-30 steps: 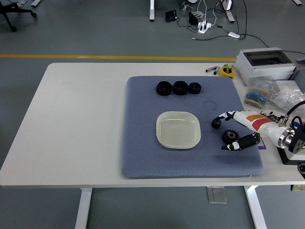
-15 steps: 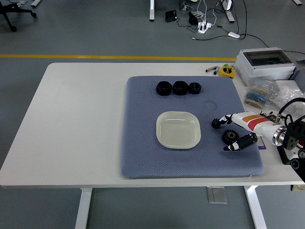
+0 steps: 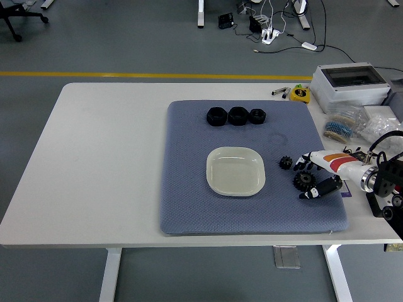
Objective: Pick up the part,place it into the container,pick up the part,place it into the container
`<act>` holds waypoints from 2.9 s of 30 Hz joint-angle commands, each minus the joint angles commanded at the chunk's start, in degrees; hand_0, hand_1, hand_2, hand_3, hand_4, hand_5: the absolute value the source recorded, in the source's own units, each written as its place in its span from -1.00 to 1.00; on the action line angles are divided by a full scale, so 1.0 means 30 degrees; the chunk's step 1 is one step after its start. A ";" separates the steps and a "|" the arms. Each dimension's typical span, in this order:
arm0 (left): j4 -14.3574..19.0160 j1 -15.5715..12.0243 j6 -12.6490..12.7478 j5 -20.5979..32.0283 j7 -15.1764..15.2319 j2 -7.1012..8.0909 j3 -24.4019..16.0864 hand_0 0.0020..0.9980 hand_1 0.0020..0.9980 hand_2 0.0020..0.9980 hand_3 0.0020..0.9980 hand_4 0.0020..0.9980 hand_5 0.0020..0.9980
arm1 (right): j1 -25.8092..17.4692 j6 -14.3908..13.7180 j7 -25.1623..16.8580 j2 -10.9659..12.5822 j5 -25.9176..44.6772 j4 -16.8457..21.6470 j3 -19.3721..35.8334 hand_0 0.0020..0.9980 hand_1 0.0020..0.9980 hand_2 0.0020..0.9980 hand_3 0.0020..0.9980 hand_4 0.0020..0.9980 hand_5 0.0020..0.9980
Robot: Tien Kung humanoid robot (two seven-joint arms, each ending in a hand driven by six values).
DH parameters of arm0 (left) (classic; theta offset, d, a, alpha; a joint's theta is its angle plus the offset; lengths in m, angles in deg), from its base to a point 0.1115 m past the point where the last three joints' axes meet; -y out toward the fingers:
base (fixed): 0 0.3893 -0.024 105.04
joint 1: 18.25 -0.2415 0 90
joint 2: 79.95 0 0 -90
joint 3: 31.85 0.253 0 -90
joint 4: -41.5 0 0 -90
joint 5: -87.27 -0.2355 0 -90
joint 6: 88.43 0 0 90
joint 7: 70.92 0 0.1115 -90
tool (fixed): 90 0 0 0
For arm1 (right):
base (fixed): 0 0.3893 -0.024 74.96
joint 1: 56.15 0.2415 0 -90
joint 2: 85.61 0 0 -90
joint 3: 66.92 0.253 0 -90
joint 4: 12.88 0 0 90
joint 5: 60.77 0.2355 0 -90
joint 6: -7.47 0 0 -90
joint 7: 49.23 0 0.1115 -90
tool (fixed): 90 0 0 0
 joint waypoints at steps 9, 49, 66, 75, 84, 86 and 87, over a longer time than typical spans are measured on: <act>0.0005 -0.0039 0.0007 -0.0068 -0.0023 0.0000 -0.0054 0.46 0.48 0.55 0.37 0.45 0.36 | 0.0286 -0.0174 0.0216 -0.0298 0.0528 -0.1060 -0.0148 -0.01 0.17 0.24 0.17 1.00 -0.35; 0.0007 -0.0069 -0.0018 -0.0162 -0.0048 0.0032 -0.0110 0.46 0.48 0.55 0.38 0.45 0.36 | 0.0723 -0.1794 0.0792 -0.0328 0.1599 0.1296 -0.0069 -0.74 -0.42 -0.26 -0.09 0.63 -0.55; 0.0052 -0.0085 0.0025 0.0058 -0.0024 0.0104 0.0074 0.46 0.48 0.55 0.38 0.45 0.36 | 0.5011 -0.1233 0.0948 -0.1990 0.1662 0.1535 -0.5368 -0.73 -0.42 -0.25 -0.07 0.57 -0.49; 0.0062 -0.0060 0.0055 0.0133 -0.0019 0.0141 0.0106 0.46 0.48 0.55 0.37 0.45 0.36 | 0.6224 -0.1694 0.1277 -0.3882 0.1209 -0.1069 -0.7577 -0.74 -0.38 -0.19 -0.05 0.58 -0.48; 0.0078 -0.0016 0.0077 0.0161 -0.0021 0.0163 0.0136 0.46 0.48 0.54 0.38 0.45 0.36 | 0.6941 -0.2031 0.1062 -0.4881 -0.0151 -0.3223 -0.8375 -0.68 -0.16 0.16 0.50 1.00 -0.29; 0.0077 -0.0017 0.0087 0.0200 -0.0009 0.0171 0.0152 0.46 0.48 0.54 0.38 0.45 0.36 | 0.6963 -0.1701 0.0819 -0.4866 -0.0544 -0.3323 -0.8409 -0.68 -0.16 0.16 0.50 1.00 -0.29; 0.0074 -0.0020 0.0084 0.0166 -0.0016 0.0170 0.0128 0.46 0.48 0.54 0.38 0.45 0.36 | 0.6968 -0.1405 0.0705 -0.4857 -0.0844 -0.3339 -0.8427 -0.68 -0.16 0.16 0.50 1.00 -0.29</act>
